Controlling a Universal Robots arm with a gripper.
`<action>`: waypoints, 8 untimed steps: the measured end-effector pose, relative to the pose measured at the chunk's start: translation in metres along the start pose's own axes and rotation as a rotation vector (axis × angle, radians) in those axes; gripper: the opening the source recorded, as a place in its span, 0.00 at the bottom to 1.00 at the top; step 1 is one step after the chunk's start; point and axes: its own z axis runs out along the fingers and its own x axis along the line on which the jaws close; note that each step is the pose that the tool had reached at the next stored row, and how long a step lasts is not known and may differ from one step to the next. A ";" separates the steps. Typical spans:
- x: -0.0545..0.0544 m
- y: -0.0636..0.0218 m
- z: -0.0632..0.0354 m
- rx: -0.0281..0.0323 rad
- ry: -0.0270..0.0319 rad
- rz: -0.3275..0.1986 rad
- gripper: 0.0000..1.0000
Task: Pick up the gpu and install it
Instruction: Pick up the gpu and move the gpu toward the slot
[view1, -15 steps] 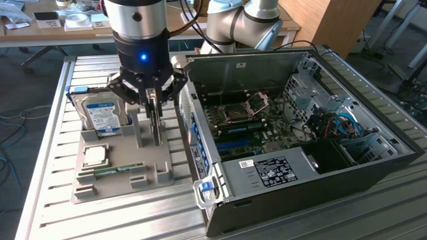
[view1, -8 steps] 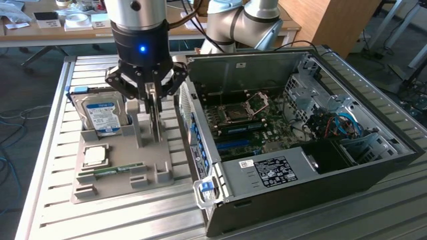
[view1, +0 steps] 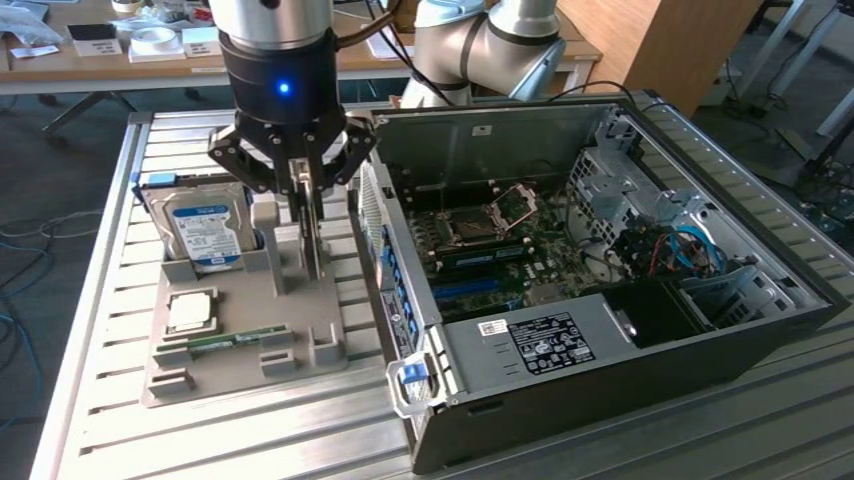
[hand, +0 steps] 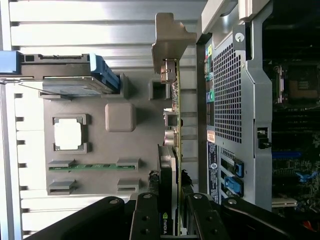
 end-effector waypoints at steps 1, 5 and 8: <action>0.000 0.0000 -0.0003 0.0001 0.0001 0.000 0.27; 0.000 0.0000 -0.0010 0.0001 0.0001 0.000 0.27; 0.000 0.0000 -0.0012 0.0015 0.0002 0.000 0.27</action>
